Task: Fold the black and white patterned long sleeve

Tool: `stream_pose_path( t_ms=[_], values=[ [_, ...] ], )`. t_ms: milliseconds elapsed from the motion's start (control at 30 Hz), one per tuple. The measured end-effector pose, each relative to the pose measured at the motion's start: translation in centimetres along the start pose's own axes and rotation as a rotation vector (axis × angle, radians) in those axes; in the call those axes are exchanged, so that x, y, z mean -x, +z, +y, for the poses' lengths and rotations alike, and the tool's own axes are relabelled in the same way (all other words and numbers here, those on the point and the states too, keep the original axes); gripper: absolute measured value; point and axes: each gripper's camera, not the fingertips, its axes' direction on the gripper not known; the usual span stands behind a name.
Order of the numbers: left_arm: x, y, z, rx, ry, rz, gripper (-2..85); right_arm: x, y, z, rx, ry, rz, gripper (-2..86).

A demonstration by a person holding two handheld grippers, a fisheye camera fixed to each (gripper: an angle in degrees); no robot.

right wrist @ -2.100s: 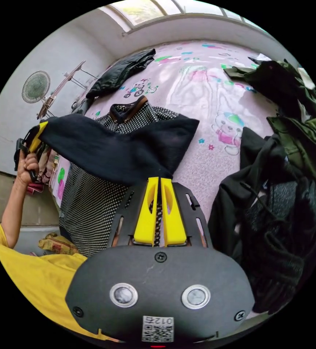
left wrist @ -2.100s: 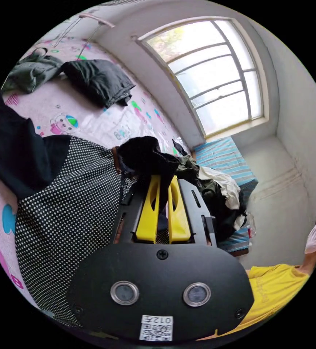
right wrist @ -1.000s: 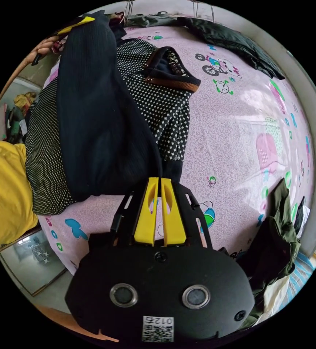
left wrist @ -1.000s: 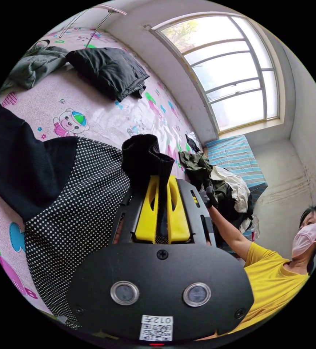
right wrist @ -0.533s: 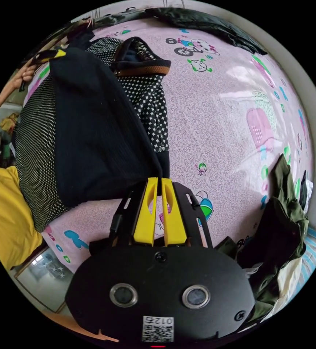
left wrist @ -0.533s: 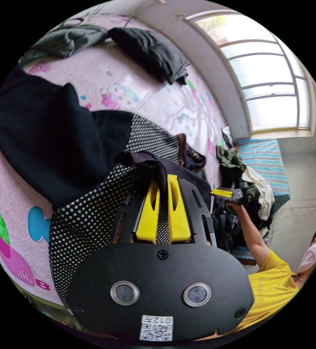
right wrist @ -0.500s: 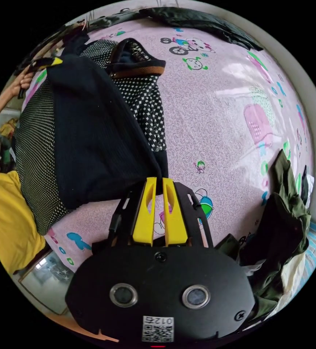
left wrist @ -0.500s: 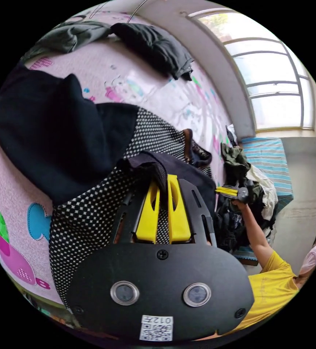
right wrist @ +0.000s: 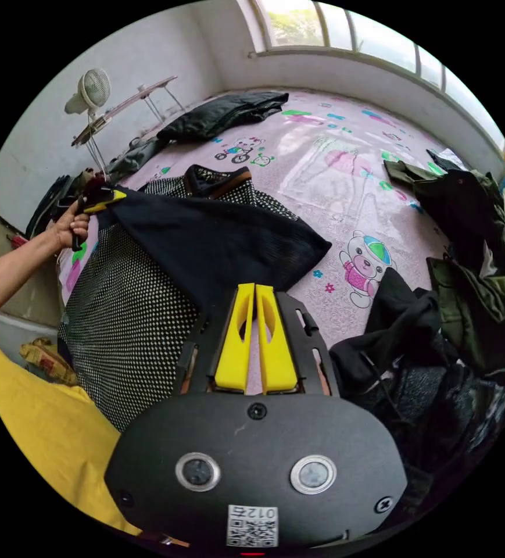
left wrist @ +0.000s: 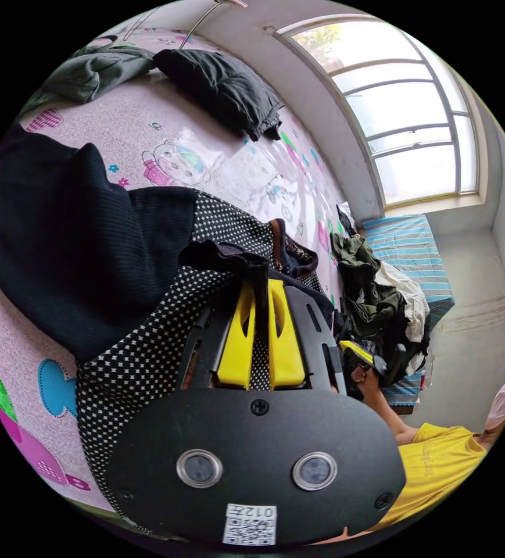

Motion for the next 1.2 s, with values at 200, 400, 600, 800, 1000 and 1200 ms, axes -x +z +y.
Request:
stream_pose_path(
  t_ms=[200, 400, 600, 800, 1000, 1200],
  values=[
    [2.1, -0.5, -0.1, -0.014, -0.057, -0.021, 6.7, 2.2, 5.6, 0.6, 0.243, -0.096, 0.100, 0.3],
    [4.9, -1.5, -0.9, 0.029, -0.174, -0.093, 7.3, 1.2, 5.5, 1.6, 0.238, -0.040, 0.044, 0.0],
    [8.4, -6.3, -0.6, 0.023, -0.390, -0.006, 5.0, 2.4, 3.0, 4.0, 0.167, 0.035, 0.074, 0.0],
    [8.6, -13.7, 4.3, -0.094, -0.354, -0.020, 1.9, 7.9, 2.0, 6.7, 0.099, 0.015, -0.016, 0.0],
    [7.9, -16.9, 12.1, -0.061, -0.321, -0.021, 0.9, 14.3, 6.0, 8.7, 0.169, -0.010, -0.132, 0.0],
    [8.5, -18.3, 11.9, -0.063, -0.317, 0.032, 0.6, 21.8, 7.0, 10.1, 0.195, -0.042, -0.166, 0.0]
  ],
)
